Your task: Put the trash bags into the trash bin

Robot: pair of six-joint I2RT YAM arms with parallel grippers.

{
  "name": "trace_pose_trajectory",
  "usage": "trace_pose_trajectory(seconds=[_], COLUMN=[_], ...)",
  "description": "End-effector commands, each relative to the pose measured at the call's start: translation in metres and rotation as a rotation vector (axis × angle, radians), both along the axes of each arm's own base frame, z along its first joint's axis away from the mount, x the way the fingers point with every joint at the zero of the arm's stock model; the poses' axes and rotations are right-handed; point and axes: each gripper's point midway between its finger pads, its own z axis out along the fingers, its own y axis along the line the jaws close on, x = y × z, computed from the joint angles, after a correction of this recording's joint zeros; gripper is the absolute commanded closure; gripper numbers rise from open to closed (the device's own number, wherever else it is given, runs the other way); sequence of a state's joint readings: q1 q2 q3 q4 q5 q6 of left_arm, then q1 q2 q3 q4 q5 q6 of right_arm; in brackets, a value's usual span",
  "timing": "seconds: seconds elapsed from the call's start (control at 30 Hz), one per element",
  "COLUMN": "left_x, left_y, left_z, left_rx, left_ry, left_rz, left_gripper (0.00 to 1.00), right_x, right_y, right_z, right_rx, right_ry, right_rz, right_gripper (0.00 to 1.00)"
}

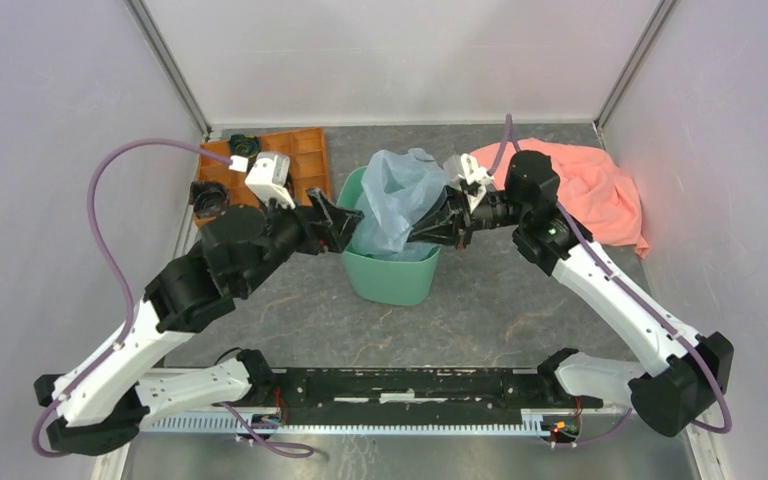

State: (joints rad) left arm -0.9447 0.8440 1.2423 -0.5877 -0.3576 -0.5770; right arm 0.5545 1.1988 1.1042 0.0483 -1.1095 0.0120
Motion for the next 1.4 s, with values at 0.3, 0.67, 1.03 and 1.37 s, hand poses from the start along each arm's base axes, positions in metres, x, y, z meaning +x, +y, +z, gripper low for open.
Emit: trace_pose_trajectory(seconds=[0.3, 0.67, 1.03, 1.37], left_x=[0.077, 0.089, 0.074, 0.034], left_y=[-0.038, -0.061, -0.041, 0.005], left_z=[0.040, -0.062, -0.057, 0.030], left_rx=[0.097, 0.235, 0.234, 0.005], left_ry=[0.008, 0.174, 0.187, 0.067], left_rz=[0.102, 0.052, 0.047, 0.092], left_gripper=[0.01, 0.30, 0.19, 0.00], right_x=[-0.037, -0.016, 0.012, 0.006], right_y=[-0.012, -0.004, -0.002, -0.002], right_z=[-0.038, -0.050, -0.054, -0.019], right_rx=[-0.078, -0.095, 0.013, 0.137], right_ry=[0.065, 0.084, 0.228, 0.254], right_rz=[0.149, 0.046, -0.215, -0.311], right_gripper=[0.99, 0.99, 0.99, 0.99])
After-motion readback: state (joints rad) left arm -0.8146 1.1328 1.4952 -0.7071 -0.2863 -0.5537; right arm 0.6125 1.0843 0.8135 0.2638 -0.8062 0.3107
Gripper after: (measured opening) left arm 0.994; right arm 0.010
